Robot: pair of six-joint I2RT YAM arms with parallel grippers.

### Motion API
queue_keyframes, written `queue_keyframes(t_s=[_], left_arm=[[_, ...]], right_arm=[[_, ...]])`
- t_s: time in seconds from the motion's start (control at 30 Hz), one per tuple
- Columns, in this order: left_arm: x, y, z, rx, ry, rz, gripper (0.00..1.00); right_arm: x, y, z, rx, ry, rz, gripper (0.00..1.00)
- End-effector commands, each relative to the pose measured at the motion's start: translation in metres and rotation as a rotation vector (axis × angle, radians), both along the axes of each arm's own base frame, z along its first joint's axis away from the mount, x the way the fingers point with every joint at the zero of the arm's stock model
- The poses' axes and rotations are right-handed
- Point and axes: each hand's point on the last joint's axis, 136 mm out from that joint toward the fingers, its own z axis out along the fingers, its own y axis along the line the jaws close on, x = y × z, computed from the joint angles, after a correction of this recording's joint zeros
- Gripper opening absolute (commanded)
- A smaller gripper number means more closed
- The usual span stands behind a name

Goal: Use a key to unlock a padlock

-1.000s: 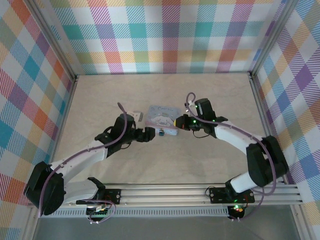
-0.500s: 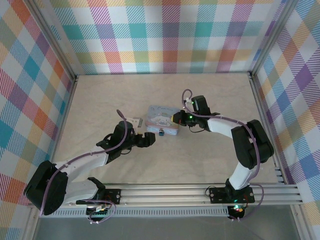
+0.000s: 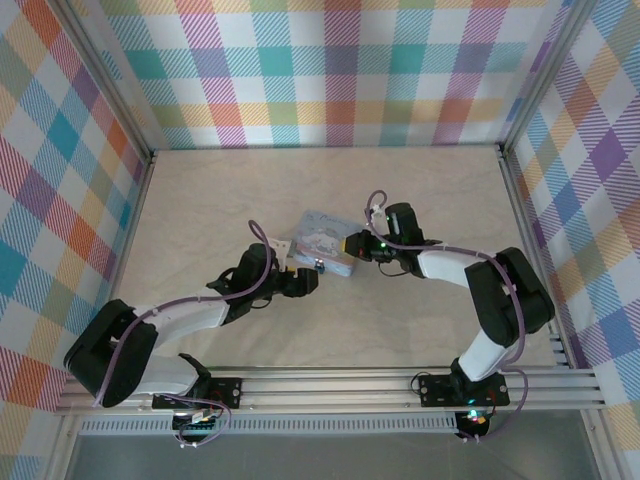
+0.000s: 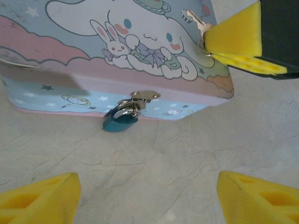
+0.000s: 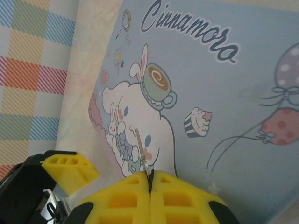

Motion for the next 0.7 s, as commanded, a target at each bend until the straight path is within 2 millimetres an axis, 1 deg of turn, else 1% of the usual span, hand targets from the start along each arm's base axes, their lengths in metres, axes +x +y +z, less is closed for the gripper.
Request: queue_keyframes(t_s=[0.0,0.37,0.53,0.67], left_arm=[[0.004,-0.008,0.003,-0.011,-0.051,-0.030,0.75],[0.014,-0.013,-0.015,0.061,-0.127,-0.086,0.72],[0.019,-0.020,-0.020,0.053,-0.135,-0.100,0.71],[0.023,-0.026,-0.028,0.059,-0.122,-0.119,0.70]], right_arm=[[-0.028,-0.006,-0.037,-0.067,0.145,0.004,0.01],[-0.023,-0.006,-0.032,-0.089,0.121,0.009,0.01],[-0.023,-0.008,-0.031,-0.097,0.117,0.006,0.01],[-0.024,-0.009,-0.033,-0.104,0.124,0.001,0.01]])
